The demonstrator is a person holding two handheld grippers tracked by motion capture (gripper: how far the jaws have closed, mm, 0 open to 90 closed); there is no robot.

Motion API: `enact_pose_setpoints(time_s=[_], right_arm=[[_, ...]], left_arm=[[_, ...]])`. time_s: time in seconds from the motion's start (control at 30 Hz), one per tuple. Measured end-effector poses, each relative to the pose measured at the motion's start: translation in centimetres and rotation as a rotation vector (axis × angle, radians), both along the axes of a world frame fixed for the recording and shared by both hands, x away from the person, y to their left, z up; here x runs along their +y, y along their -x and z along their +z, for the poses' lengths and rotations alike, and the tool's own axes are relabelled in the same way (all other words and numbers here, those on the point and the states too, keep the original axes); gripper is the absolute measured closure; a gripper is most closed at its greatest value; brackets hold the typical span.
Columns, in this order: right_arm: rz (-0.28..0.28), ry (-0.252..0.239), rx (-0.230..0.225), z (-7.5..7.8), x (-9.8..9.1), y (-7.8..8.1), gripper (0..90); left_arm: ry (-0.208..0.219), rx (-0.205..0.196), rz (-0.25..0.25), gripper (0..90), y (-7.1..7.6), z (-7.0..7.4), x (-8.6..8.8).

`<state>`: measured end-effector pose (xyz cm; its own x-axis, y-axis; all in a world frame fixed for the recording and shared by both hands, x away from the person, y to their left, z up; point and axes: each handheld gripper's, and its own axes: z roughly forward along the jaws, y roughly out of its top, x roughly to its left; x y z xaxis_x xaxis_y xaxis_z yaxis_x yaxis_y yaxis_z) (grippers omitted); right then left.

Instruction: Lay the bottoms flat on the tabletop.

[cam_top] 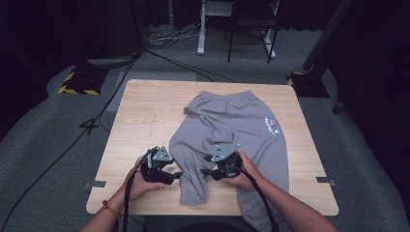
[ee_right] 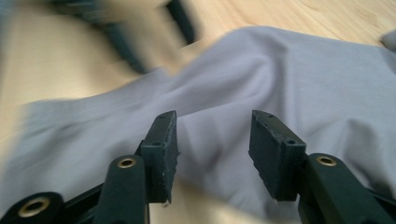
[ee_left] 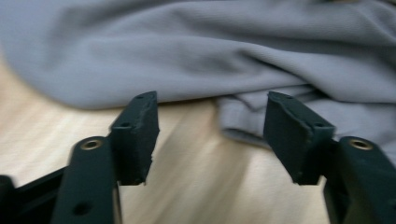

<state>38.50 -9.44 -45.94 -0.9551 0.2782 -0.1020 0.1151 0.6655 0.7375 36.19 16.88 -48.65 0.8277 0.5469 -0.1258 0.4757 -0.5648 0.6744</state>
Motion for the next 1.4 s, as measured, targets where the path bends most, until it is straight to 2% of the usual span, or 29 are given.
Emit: enact_pose_setpoints(time_s=[0.03,0.1,0.13,0.17,0.23,0.3,0.33,0.4,0.47,0.5,0.57,0.63,0.73,0.8,0.9,1.0,1.07,1.17,1.23,1.3,1.33,1.4], right_arm=[[-0.016,0.0,0.004,-0.4,0.5,-0.8,53.2],[-0.045,0.018,0.014,-1.2,1.1,-2.0,52.3],[-0.063,0.007,0.032,-1.6,1.2,-2.7,52.4],[-0.072,-0.013,0.069,-2.0,1.3,-3.4,52.0],[-0.089,-0.006,0.041,-2.1,1.6,-4.0,51.8],[-0.077,-0.034,0.055,-2.1,2.1,-4.5,51.7],[-0.078,-0.019,0.038,-2.1,2.6,-4.7,51.2],[-0.075,0.006,0.021,-2.4,3.3,-5.1,51.4],[-0.109,0.028,0.024,-3.0,3.6,-5.6,52.7],[-0.126,0.052,0.028,-3.3,3.6,-6.0,52.0],[-0.154,0.033,0.038,-3.4,3.2,-6.5,53.0],[-0.198,0.047,0.023,-3.3,2.7,-7.0,52.5],[-0.262,0.051,0.026,-3.3,1.6,-7.9,53.9],[-0.286,0.062,0.006,-3.2,1.1,-8.3,54.5],[-0.329,0.065,0.003,-3.2,0.2,-8.9,55.0],[-0.346,0.07,0.002,-3.2,-0.2,-9.2,54.1],[-0.354,0.086,-0.009,-3.1,-0.3,-9.2,52.0],[-0.333,0.09,0.022,-2.7,-0.5,-8.7,47.8],[-0.313,0.064,0.027,-1.9,-1.3,-8.1,47.1],[-0.308,0.03,0.028,-1.2,-2.2,-7.4,45.7],[-0.311,0.026,0.016,-0.8,-2.9,-7.1,44.7],[-0.324,0.022,-0.004,0.0,-4.4,-6.4,43.2]], left_arm=[[0.004,0.007,-0.007,42.1,-0.1,-0.1,-0.2],[-0.016,0.013,-0.014,42.5,-0.2,-0.4,-0.7],[-0.01,0.025,-0.016,42.1,-0.3,-0.6,-0.8],[-0.002,0.028,-0.02,41.0,-0.4,-0.6,-0.9],[-0.012,0.024,-0.033,40.0,-0.4,-0.6,-1.1],[-0.023,0.013,-0.034,40.5,-0.3,-0.6,-1.3],[-0.027,0.01,-0.035,41.3,-0.3,-0.6,-1.4],[-0.033,0.004,-0.05,46.2,0.0,-0.5,-1.6],[-0.017,0.026,-0.082,58.9,0.1,-0.5,-1.6],[-0.016,0.033,-0.091,61.9,0.1,-0.5,-1.6],[-0.022,0.06,-0.106,66.2,0.2,-0.3,-1.5],[-0.016,0.08,-0.127,72.2,0.3,-0.3,-1.4],[-0.023,0.074,-0.153,78.2,1.2,-0.2,-1.3],[-0.037,0.07,-0.167,78.7,1.9,0.0,-1.3],[-0.046,0.068,-0.176,78.9,3.6,0.1,-1.3],[-0.038,0.069,-0.172,77.8,5.4,0.0,-1.4],[-0.04,0.062,-0.16,73.1,6.5,0.0,-1.8],[-0.036,0.06,-0.196,72.8,7.5,0.1,-2.4],[-0.032,0.079,-0.252,72.2,7.9,0.2,-3.0],[-0.062,0.074,-0.29,70.9,8.4,0.5,-3.8],[-0.076,0.077,-0.325,69.9,8.7,0.7,-4.3],[-0.069,0.089,-0.371,68.3,9.3,1.2,-4.9]])
